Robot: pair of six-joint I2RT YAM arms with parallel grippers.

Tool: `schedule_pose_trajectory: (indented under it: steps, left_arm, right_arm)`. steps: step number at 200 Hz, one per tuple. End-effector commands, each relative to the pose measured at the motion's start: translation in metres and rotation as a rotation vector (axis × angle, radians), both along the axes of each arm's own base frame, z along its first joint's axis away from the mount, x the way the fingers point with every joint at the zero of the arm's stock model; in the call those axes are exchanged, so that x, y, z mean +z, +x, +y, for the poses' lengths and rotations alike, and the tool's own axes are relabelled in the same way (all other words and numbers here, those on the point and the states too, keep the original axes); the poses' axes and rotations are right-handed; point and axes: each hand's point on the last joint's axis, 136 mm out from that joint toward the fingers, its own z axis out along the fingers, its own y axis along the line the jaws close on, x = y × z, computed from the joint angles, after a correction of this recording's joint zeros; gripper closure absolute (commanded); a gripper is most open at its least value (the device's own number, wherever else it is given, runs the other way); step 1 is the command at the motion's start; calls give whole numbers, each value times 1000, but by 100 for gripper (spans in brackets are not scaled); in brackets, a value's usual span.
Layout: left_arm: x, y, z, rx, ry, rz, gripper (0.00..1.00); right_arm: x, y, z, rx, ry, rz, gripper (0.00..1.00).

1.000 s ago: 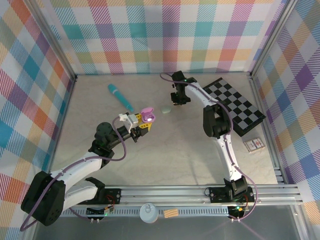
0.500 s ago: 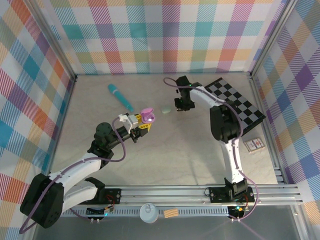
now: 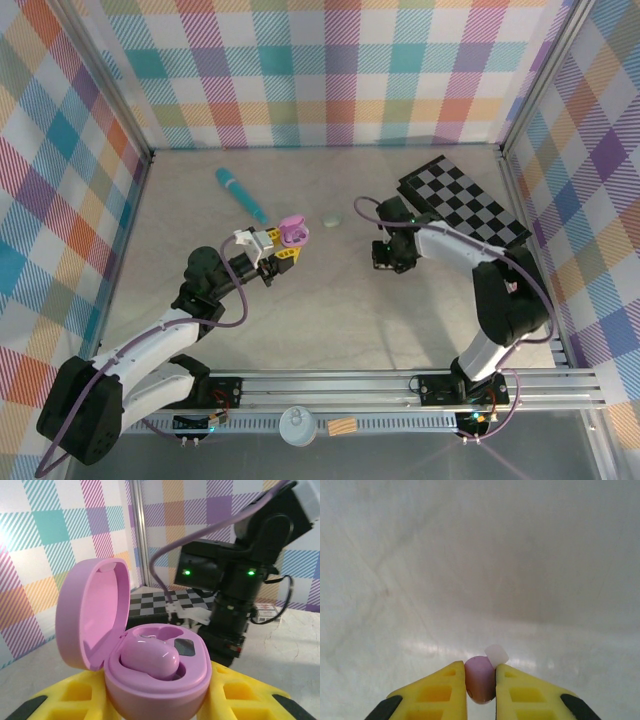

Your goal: Insert the wireless bluetooth earbuds into the charging case

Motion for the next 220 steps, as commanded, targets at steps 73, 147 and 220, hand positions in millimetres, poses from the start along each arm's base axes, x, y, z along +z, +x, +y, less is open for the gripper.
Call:
schedule_pose_trajectory:
  steps: [73, 147, 220]
  left_arm:
    - [8, 4, -1, 0, -9, -29, 68]
    - [9, 7, 1, 7, -47, -21, 68]
    - [9, 7, 1, 7, -45, -17, 68]
  right_arm:
    - [-22, -35, 13, -49, 75, 119, 75]
    - [-27, -44, 22, -34, 93, 139, 67]
    - [-19, -49, 21, -40, 84, 124, 63]
